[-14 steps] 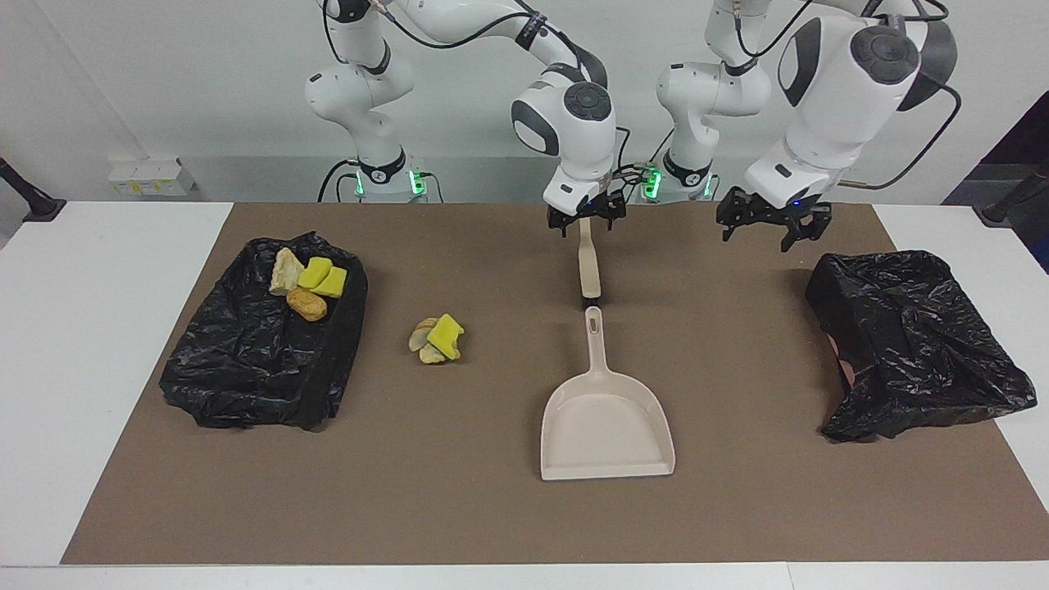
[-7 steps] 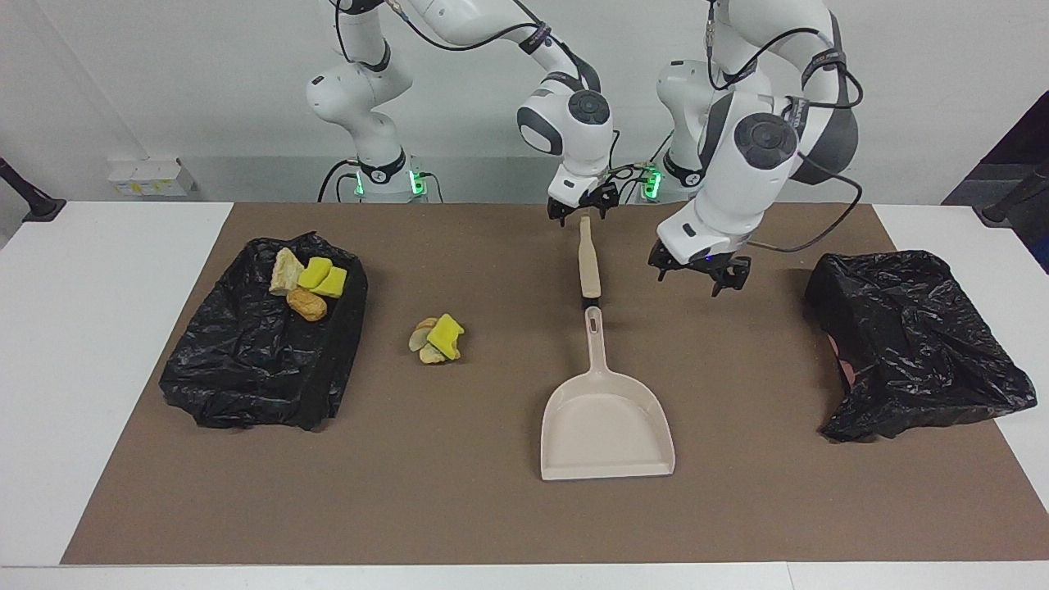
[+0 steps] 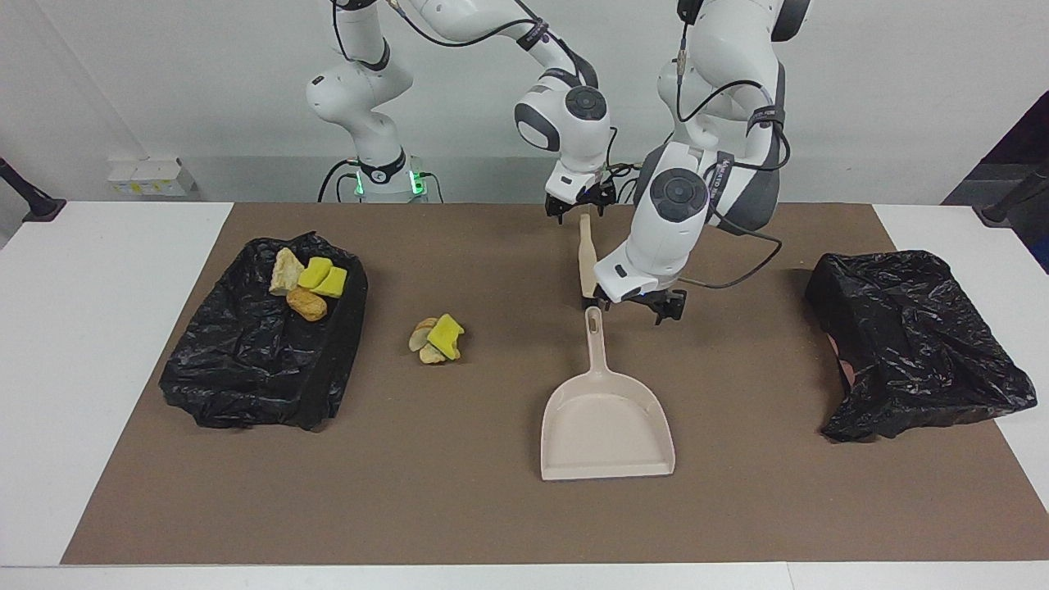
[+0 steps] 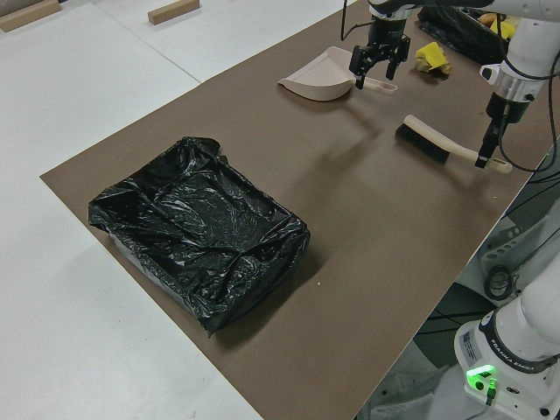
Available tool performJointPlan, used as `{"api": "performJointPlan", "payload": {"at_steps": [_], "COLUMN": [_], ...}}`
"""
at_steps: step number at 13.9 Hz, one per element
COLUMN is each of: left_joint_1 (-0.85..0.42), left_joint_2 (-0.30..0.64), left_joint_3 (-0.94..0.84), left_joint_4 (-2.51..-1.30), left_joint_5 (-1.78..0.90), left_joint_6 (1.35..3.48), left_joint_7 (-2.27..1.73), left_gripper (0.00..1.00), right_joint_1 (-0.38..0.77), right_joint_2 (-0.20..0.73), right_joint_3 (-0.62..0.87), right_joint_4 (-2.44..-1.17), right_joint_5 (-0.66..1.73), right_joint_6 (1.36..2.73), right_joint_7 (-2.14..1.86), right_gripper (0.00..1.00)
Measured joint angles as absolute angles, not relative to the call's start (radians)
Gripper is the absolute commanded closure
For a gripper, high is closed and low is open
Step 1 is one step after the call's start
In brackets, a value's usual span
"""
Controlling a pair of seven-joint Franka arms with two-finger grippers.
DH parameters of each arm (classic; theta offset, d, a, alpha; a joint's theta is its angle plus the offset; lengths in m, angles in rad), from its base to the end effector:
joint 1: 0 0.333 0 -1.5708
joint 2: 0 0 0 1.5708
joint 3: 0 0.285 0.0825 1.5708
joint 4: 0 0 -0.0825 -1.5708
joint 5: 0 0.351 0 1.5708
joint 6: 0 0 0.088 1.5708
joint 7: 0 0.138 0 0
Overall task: Sweep and dump trash in bin
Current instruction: 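Grasp the dustpan handle with the left gripper while the right gripper lifts the brush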
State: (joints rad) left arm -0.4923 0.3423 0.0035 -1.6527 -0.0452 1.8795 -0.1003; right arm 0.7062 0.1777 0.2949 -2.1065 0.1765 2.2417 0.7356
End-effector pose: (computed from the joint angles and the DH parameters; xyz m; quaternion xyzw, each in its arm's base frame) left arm 0.5264 -0.2855 0.3574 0.9809 -0.1848 -0.0612 0.0029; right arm 0.2804 0.4544 0.2952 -0.9926 -0.0743 0.0836 0.0463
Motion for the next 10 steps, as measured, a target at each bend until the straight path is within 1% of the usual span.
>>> {"api": "performJointPlan", "payload": {"at_steps": [1,2,4,5,6,7,8,10], "left_joint_1": [-0.497,-0.504,-0.527,-0.543,-0.555,-0.561,-0.561,-0.558], "left_joint_2": [0.359,0.376,0.413,0.434,0.452,0.467,0.477,0.480], "left_joint_3": [0.003,0.003,0.002,0.002,0.002,0.002,0.004,0.011], "left_joint_4": [-1.637,-1.617,-1.590,-1.584,-1.582,-1.580,-1.577,-1.575], "left_joint_5": [-0.051,-0.054,-0.057,-0.057,-0.057,-0.059,-0.068,-0.077], "left_joint_6": [1.887,1.890,1.910,1.933,1.950,1.964,1.973,1.976], "left_joint_7": [-0.126,-0.151,-0.219,-0.256,-0.278,-0.291,-0.297,-0.297], "left_gripper": [0.00,0.00,0.00,0.01,0.11,0.25,0.44,0.73], "right_joint_1": [0.706,0.706,0.706,0.706,0.706,0.706,0.705,0.703], "right_joint_2": [0.178,0.178,0.178,0.178,0.178,0.178,0.178,0.178], "right_joint_3": [0.295,0.295,0.295,0.295,0.295,0.295,0.294,0.291], "right_joint_4": [-2.108,-2.109,-2.111,-2.111,-2.112,-2.112,-2.114,-2.114], "right_joint_5": [0.177,0.177,0.177,0.177,0.177,0.177,0.177,0.177], "right_joint_6": [2.242,2.242,2.242,2.242,2.242,2.242,2.240,2.222], "right_joint_7": [0.736,0.736,0.736,0.736,0.736,0.736,0.735,0.722], "right_gripper": [0.13,0.41,0.72,0.91,1.00,1.00,1.00,1.00]}}
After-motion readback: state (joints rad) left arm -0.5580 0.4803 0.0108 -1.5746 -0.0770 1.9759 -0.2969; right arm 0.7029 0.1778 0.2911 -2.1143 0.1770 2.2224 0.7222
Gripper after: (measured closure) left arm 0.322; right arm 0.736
